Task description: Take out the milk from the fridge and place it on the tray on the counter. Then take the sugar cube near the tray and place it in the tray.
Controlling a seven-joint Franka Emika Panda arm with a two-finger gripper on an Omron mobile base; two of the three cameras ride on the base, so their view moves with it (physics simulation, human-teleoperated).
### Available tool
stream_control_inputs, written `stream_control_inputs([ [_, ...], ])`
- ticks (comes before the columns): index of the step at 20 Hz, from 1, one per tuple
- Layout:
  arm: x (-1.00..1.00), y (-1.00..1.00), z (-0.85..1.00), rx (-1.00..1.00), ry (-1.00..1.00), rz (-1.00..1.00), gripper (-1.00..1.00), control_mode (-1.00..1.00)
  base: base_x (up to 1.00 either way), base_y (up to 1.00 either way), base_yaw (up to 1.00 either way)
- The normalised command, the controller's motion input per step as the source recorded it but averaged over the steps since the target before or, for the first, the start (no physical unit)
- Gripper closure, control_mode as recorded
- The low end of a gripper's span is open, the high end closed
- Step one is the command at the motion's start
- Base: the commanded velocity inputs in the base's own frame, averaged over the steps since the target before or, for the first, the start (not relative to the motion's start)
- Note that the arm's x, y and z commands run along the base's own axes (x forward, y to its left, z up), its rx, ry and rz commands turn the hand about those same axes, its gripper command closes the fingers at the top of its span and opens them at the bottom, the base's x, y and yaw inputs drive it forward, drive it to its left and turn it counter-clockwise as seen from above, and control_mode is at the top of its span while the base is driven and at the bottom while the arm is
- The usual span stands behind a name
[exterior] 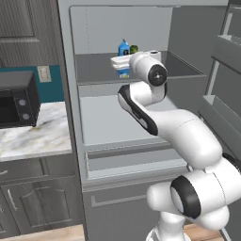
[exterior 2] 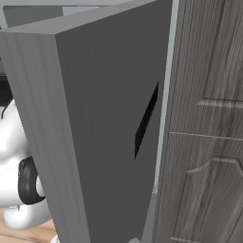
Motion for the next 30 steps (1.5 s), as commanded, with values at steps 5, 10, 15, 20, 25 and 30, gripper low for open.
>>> stream_control_inputs([
  [5,0.19,0.04,0.0,0.0,0.16,-0.01,-1.0,-1.0,0.0,0.0,0.0],
  [10,0.37,0.01,0.0,0.0,0.18,-0.02,-1.0,-1.0,0.0,0.0,0.0],
  [15,0.08,0.01,0.15,0.0,0.02,0.0,-1.0,-1.0,0.0,0.0,0.0],
  [20,0.0,0.0,0.07,0.0,-0.01,0.0,-1.0,-1.0,0.0,0.0,0.0],
  [25,0.04,0.0,0.0,0.0,-0.19,0.0,-1.0,-1.0,0.0,0.0,0.0],
  [30,0.24,0.0,-0.11,0.01,-0.12,0.0,-1.0,-1.0,0.0,0.0,0.0],
])
